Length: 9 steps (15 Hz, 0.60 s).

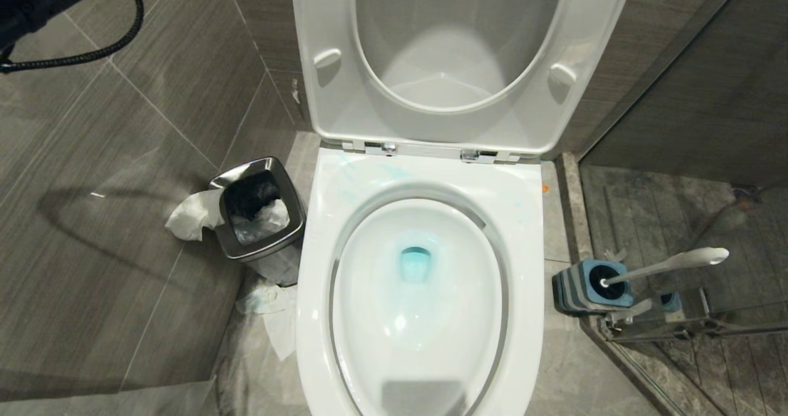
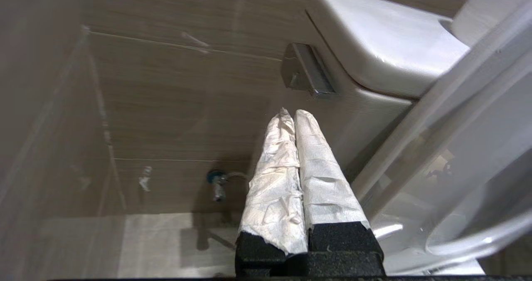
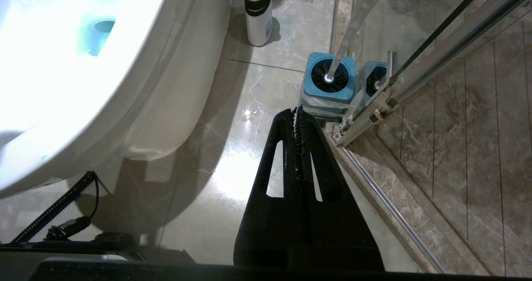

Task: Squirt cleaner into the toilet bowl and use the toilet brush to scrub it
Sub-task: Flush the toilet

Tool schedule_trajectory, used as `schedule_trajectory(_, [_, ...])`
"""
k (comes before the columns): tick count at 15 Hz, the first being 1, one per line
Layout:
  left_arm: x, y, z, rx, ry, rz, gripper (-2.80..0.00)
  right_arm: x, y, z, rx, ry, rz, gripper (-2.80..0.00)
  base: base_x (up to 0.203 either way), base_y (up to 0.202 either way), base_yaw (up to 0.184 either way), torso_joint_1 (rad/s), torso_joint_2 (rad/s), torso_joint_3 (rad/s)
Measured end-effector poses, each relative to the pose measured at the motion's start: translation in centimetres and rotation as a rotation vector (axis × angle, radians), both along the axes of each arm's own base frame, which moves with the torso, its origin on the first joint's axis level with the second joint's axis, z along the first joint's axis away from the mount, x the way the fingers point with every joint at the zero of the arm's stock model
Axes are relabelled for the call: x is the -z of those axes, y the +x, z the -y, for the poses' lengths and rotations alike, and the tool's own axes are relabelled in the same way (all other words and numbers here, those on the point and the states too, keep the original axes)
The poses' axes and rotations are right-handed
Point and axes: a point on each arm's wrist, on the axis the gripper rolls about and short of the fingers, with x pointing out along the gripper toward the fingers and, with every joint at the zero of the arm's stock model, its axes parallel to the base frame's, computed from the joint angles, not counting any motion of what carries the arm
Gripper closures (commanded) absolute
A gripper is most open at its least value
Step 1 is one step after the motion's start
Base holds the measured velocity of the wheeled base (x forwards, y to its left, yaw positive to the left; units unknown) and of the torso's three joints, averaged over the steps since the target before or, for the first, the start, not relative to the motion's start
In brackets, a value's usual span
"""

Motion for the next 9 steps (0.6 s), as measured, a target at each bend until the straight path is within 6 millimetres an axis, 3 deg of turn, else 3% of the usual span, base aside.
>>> schedule_trajectory(5, [0.8, 2.1, 0.4, 0.127, 0.047, -0.031, 0.00, 0.0, 0.0, 0.0, 0.000, 0.000, 0.000, 0.00, 0.000, 0.000, 0.000, 0.000, 0.00, 0.000])
schedule_trajectory(9, [-1.0, 3.0, 0.5, 0.073, 0.019, -0.021, 0.00, 0.0, 0.0, 0.0, 0.001, 0.000, 0.000, 0.00, 0.000, 0.000, 0.000, 0.000, 0.00, 0.000])
